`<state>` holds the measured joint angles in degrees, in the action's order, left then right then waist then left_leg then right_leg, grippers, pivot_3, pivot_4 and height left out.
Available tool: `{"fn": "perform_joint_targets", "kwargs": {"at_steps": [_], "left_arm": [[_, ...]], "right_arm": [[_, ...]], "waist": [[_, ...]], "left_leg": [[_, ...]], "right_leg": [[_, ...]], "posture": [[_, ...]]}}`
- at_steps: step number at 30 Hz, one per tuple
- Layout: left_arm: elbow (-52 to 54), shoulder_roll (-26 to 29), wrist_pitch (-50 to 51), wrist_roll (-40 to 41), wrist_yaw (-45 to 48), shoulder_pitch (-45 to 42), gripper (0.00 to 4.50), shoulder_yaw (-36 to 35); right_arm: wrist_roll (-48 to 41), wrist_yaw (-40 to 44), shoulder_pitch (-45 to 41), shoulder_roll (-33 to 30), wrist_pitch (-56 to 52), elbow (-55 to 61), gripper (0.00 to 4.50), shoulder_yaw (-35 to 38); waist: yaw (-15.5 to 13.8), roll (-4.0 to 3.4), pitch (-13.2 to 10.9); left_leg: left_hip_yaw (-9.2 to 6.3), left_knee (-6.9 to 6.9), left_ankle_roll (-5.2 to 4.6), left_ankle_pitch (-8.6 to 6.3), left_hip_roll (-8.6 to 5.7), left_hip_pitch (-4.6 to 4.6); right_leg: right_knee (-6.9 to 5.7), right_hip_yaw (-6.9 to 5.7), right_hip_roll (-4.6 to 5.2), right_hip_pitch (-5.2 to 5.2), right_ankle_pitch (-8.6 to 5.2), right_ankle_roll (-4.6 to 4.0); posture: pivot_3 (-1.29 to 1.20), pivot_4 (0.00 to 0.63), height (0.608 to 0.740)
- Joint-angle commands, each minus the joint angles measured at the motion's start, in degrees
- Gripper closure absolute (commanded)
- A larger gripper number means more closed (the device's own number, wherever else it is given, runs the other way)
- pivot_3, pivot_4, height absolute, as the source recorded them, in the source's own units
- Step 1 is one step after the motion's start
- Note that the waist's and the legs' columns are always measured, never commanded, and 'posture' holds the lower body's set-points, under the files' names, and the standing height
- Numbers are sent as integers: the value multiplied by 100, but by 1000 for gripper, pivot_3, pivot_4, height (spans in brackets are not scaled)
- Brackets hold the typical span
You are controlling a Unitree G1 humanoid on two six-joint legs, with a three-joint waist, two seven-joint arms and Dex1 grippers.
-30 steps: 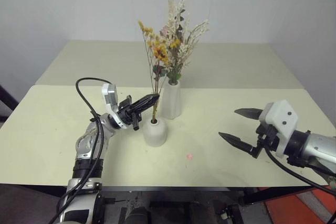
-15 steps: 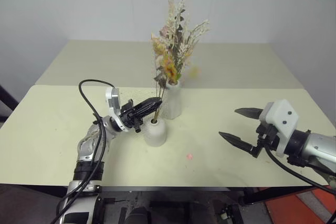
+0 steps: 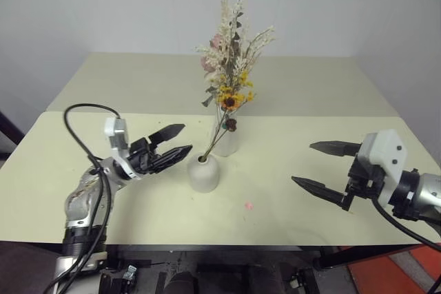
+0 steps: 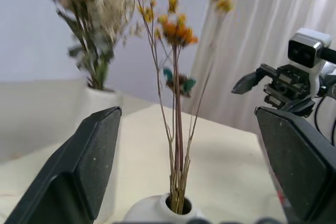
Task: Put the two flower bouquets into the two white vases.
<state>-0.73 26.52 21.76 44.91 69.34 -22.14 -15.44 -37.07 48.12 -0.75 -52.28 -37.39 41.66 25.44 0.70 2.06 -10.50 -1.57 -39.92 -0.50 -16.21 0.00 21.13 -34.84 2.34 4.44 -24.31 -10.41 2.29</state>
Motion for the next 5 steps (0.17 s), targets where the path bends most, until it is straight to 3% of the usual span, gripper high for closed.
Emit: {"fn": "perform_joint_targets", "kwargs": {"at_steps": [1, 5], "left_arm": [[582, 343, 130, 347, -112, 150, 56, -416], [956, 738, 247, 564, -184, 394, 56, -758]], "right_arm": [[-36, 205, 58, -145, 208, -66, 0, 308], [-60, 518, 208, -268, 290, -259, 0, 570]], "waist": [[1, 0, 0], [5, -1, 0]], "left_leg": [[0, 1, 0, 0, 1, 0], [1, 5, 0, 0, 2, 0]], "right_leg": [[0, 0, 0, 0, -1, 0], [0, 0, 0, -2, -2, -3]], "posture": [[0, 150, 740], [0, 150, 740]]}}
